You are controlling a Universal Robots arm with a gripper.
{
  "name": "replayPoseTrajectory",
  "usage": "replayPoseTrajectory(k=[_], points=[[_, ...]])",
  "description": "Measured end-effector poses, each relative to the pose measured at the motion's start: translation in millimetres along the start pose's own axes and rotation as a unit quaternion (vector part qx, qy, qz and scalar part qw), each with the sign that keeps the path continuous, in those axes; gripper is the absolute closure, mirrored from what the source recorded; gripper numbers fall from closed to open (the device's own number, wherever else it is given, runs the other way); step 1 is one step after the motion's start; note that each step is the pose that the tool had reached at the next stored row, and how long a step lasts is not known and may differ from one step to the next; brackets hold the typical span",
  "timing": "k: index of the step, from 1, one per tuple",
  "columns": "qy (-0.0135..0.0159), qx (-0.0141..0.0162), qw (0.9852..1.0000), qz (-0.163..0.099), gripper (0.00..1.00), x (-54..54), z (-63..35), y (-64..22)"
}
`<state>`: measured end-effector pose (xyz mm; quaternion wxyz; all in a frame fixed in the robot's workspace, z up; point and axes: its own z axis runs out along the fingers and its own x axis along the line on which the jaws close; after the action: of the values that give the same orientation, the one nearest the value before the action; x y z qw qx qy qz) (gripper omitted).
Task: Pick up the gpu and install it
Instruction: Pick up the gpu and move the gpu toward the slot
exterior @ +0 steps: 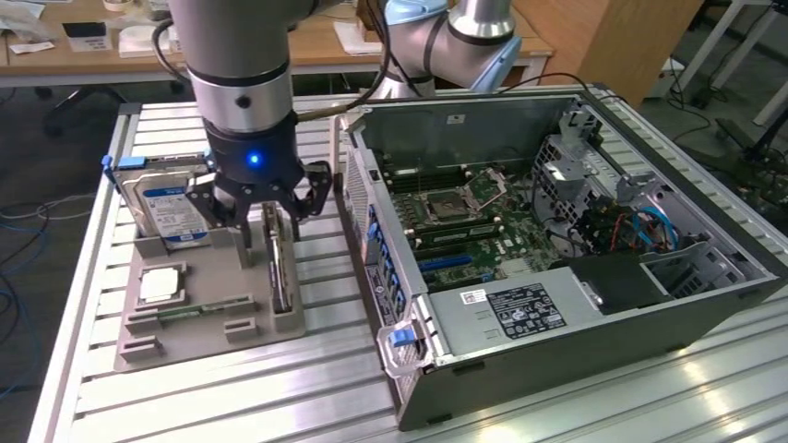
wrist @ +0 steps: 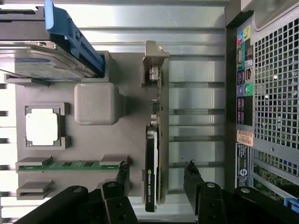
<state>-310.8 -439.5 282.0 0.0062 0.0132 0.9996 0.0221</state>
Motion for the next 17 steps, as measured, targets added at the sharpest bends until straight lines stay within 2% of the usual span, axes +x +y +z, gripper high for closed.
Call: replayPoseTrajectory(k=[11,17], points=[[0.0,0.0,1.0,0.0,0.41,-1.3,16.0,-0.6],[-0.0001,0.0012,1.0,0.0,0.41,-1.1,26.2,2.1]])
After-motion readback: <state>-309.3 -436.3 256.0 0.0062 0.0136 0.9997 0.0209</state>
